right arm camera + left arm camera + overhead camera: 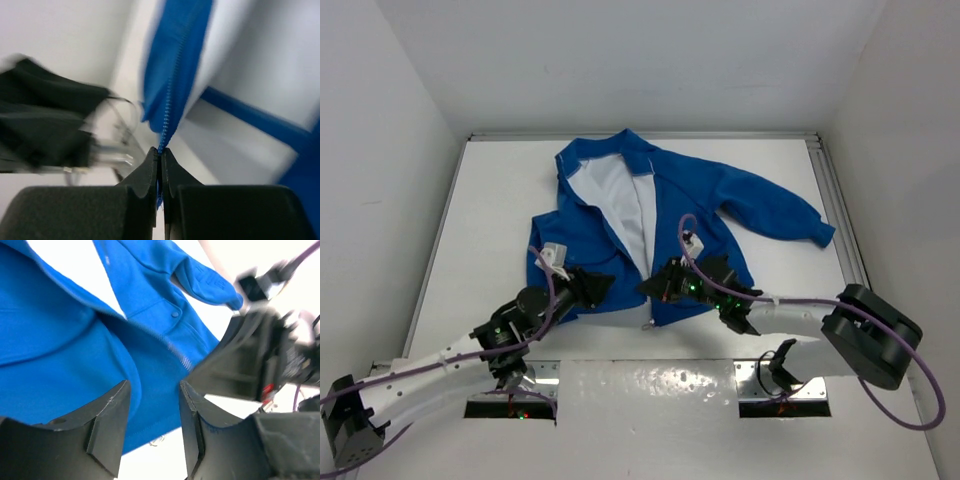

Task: Zip up the jacket

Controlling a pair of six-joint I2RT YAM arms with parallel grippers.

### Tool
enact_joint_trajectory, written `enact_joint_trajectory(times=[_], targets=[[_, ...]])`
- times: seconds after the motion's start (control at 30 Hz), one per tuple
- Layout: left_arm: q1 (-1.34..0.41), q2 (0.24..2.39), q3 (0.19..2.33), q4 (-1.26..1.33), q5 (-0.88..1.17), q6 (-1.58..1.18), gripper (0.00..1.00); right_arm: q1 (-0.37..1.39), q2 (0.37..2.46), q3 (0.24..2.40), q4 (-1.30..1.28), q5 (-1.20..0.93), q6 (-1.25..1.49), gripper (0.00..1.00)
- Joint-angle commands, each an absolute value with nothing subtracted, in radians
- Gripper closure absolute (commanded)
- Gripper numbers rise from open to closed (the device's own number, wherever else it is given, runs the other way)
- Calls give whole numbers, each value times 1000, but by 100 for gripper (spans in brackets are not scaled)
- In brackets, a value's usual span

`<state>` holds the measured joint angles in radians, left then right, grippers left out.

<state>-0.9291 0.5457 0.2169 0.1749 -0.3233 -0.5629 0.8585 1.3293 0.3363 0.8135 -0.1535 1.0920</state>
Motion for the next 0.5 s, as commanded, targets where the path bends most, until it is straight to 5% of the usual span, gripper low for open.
enact_joint_trajectory(times=[0.0,0.17,0.47], targets=[[-919,524,221,69,-368,-620,59,856,1319,279,556,-124,1054,100],[-919,678,241,133,-216,-584,59,857,1397,236,673,-210,1075,100],[-913,560,225,161,-251,-592,57,822,1560,256,1628,-348,1346,100]])
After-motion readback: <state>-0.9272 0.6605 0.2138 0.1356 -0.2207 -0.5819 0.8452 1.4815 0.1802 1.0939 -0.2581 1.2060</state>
